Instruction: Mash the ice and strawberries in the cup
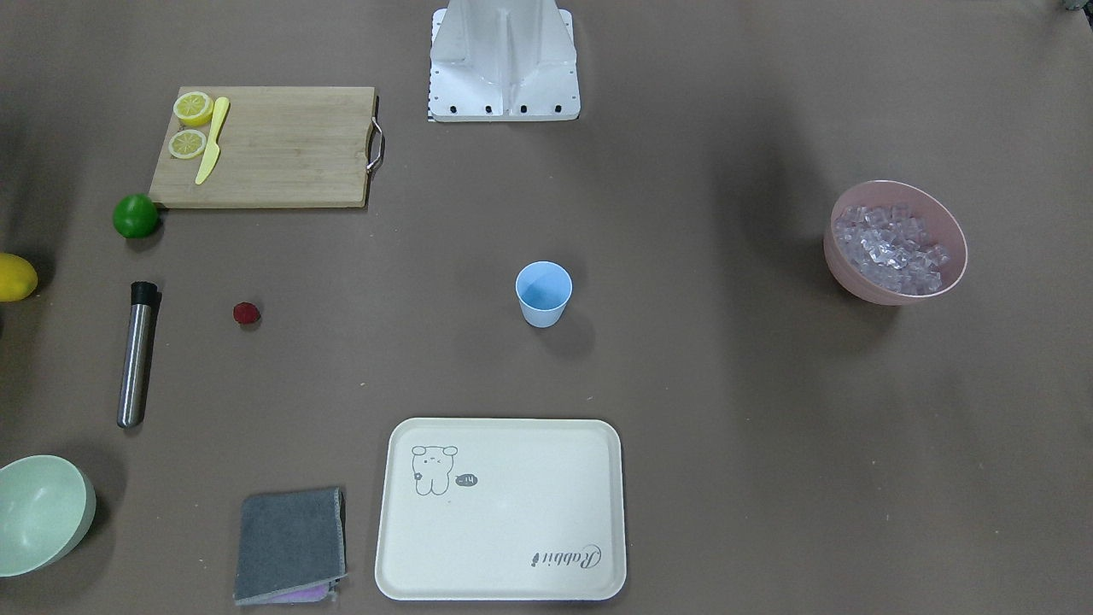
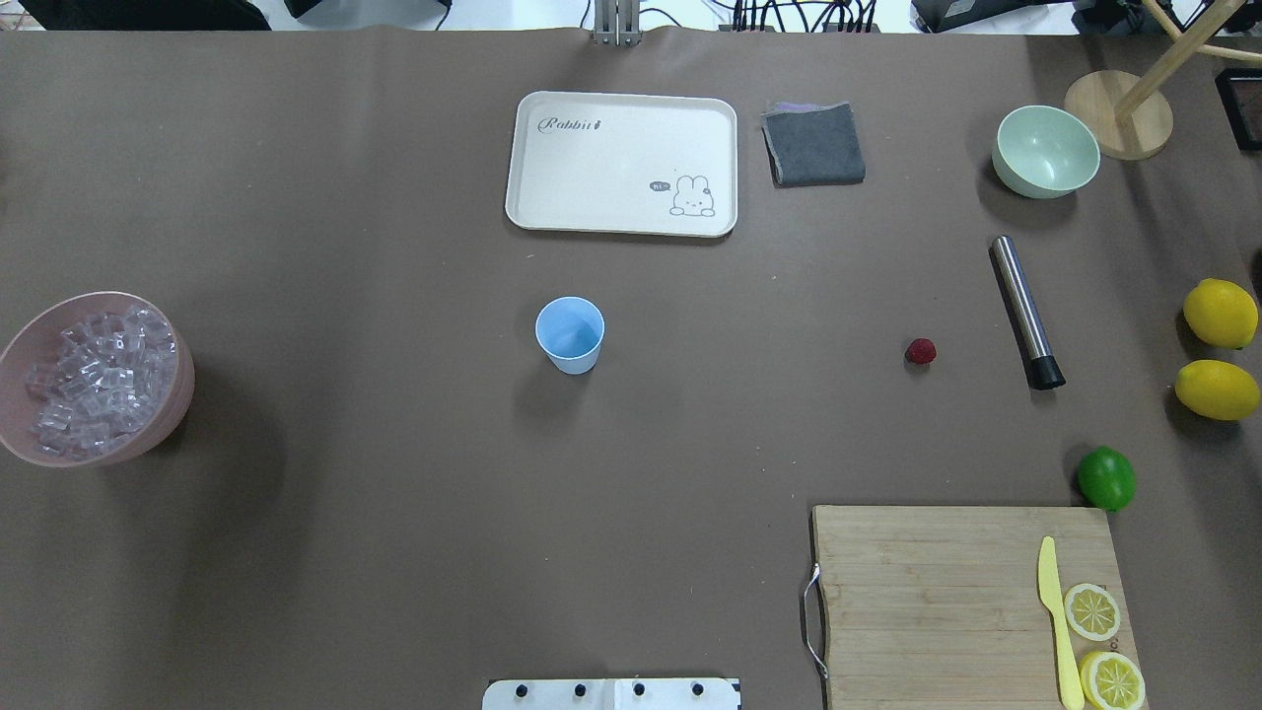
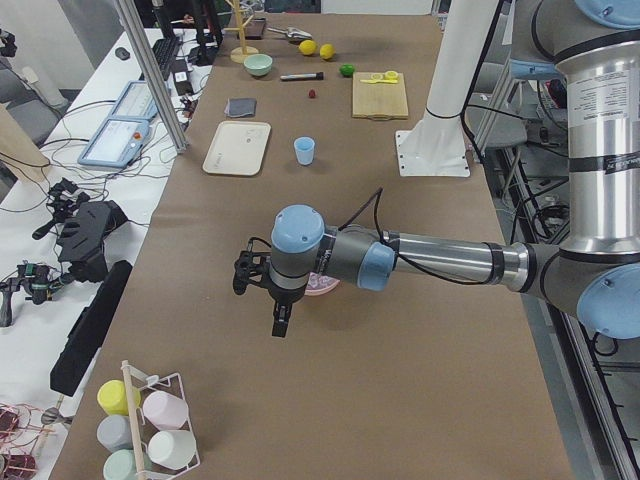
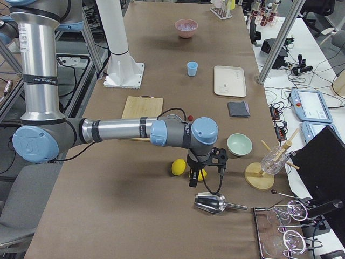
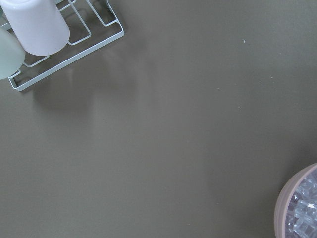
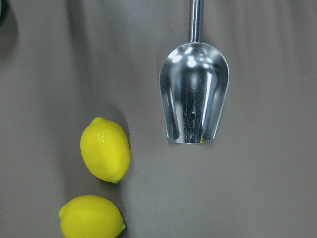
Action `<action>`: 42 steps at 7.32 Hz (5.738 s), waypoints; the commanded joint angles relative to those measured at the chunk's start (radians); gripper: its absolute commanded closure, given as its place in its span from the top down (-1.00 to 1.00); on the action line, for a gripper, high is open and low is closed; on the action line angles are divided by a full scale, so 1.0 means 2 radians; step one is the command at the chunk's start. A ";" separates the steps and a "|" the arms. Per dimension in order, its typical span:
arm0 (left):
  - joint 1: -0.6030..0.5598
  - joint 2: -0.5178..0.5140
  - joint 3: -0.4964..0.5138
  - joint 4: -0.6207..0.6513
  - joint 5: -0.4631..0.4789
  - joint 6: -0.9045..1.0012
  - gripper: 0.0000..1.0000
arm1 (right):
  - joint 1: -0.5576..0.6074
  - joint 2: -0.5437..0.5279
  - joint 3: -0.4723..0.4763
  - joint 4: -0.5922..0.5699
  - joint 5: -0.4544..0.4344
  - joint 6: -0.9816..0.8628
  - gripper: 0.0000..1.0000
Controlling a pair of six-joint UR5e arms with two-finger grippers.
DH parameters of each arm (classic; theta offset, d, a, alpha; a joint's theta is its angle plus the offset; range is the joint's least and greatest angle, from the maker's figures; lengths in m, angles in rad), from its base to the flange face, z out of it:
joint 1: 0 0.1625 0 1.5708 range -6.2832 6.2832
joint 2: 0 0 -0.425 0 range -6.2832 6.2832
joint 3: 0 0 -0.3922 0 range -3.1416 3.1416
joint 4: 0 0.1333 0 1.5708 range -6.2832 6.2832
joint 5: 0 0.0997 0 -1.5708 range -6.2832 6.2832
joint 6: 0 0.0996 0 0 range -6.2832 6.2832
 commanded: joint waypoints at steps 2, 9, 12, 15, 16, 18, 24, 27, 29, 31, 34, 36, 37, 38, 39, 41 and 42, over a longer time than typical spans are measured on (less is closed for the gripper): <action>0.000 0.020 0.034 -0.033 -0.001 -0.003 0.96 | 0.000 0.000 0.001 0.000 0.005 0.000 1.00; -0.003 0.021 0.027 -0.057 -0.009 -0.006 0.96 | 0.002 0.000 0.014 -0.001 0.007 0.001 1.00; -0.003 0.024 0.024 -0.073 -0.009 -0.004 0.96 | 0.002 -0.004 0.014 0.000 0.012 0.000 1.00; 0.004 0.017 -0.001 -0.083 -0.032 -0.065 0.96 | 0.002 -0.008 0.014 0.000 0.060 0.000 1.00; 0.010 0.014 -0.021 -0.083 -0.035 -0.095 0.96 | 0.002 -0.013 0.014 0.002 0.062 -0.001 1.00; 0.049 0.006 -0.049 -0.083 -0.016 -0.160 0.96 | 0.002 -0.013 0.013 0.021 0.052 0.001 1.00; 0.273 0.023 -0.114 -0.121 0.131 -0.425 0.96 | 0.002 -0.053 -0.012 0.126 0.056 0.001 1.00; 0.305 0.027 -0.096 -0.149 0.134 -0.474 0.95 | 0.002 -0.053 -0.020 0.125 0.058 0.002 1.00; 0.321 0.024 -0.057 -0.200 0.153 -0.473 0.93 | 0.002 -0.053 -0.023 0.125 0.058 0.002 1.00; 0.327 0.019 -0.051 -0.202 0.160 -0.472 0.76 | 0.002 -0.055 -0.023 0.126 0.058 0.002 1.00; 0.348 0.018 -0.050 -0.202 0.163 -0.473 0.62 | 0.002 -0.055 -0.027 0.126 0.057 0.001 1.00; 0.367 0.018 -0.047 -0.203 0.197 -0.473 0.54 | 0.002 -0.055 -0.030 0.126 0.058 0.001 1.00; 0.367 0.017 -0.045 -0.204 0.197 -0.473 0.49 | 0.002 -0.055 -0.030 0.126 0.058 0.001 1.00; 0.367 0.017 -0.043 -0.206 0.197 -0.472 0.49 | 0.002 -0.056 -0.030 0.126 0.058 0.001 1.00; 0.367 0.017 -0.039 -0.208 0.196 -0.470 0.48 | 0.002 -0.056 -0.030 0.126 0.058 0.001 1.00; 0.367 0.017 -0.017 -0.244 0.196 -0.472 0.48 | 0.002 -0.057 -0.035 0.126 0.058 0.001 1.00; 0.367 0.017 -0.019 -0.244 0.195 -0.473 0.47 | 0.002 -0.057 -0.035 0.126 0.058 0.001 1.00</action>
